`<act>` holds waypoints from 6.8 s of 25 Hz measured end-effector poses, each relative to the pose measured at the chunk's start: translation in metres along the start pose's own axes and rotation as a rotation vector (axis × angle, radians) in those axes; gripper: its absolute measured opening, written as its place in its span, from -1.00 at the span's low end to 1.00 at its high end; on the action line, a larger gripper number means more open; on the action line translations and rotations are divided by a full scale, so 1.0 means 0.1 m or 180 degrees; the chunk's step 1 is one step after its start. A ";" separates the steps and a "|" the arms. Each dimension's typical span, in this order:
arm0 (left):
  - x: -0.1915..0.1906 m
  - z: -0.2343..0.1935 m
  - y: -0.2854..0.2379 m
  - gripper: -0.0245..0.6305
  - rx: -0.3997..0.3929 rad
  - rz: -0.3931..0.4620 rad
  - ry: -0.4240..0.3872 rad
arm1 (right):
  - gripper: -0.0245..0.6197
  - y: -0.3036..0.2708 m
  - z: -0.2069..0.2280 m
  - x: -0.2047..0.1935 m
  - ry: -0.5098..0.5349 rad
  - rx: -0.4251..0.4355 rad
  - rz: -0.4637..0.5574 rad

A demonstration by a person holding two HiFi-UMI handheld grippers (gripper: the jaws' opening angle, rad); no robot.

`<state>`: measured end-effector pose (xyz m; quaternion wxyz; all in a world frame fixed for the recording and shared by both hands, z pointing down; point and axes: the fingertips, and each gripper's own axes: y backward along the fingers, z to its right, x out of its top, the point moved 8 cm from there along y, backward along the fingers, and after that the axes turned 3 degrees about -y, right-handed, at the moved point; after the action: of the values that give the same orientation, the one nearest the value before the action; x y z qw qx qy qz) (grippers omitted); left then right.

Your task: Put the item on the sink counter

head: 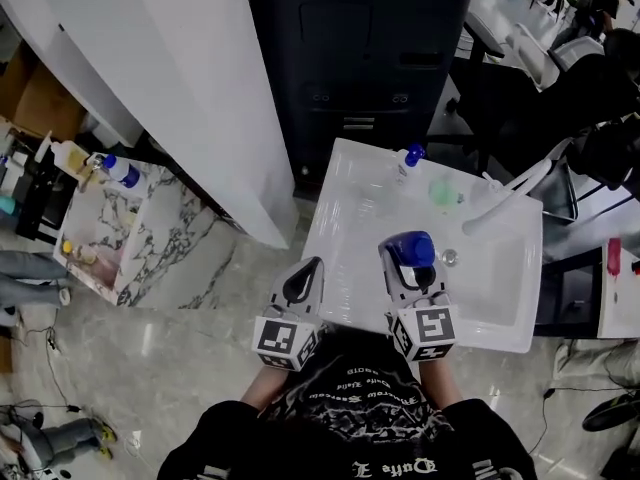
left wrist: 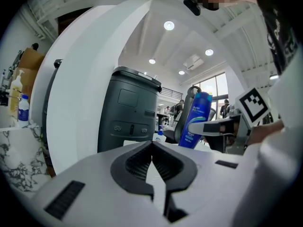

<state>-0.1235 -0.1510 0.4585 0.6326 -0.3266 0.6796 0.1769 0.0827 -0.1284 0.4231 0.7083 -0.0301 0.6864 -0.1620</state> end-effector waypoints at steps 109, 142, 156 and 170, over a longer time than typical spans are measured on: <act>0.07 -0.30 -0.28 -0.91 0.0427 -0.0106 0.0134 | 0.07 -1.56 0.25 0.12 0.0272 0.0397 0.0007; 0.04 0.22 -0.49 -0.91 -0.0479 0.0021 -0.0083 | 0.04 0.07 0.34 -0.36 -0.0161 -0.0345 0.0055; 0.04 0.27 -0.42 -0.91 -0.0482 0.0065 -0.0142 | -0.72 0.08 0.32 -0.33 0.0063 -0.0541 0.0007; 0.02 0.32 -0.50 -0.90 -0.0488 0.0018 -0.0107 | -0.93 0.04 0.34 -0.33 0.0037 -0.0437 -0.0086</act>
<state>-0.0668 -0.1667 0.4611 0.6166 -0.3691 0.6543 0.2356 0.1167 -0.1214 0.4559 0.6984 -0.0869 0.6995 -0.1242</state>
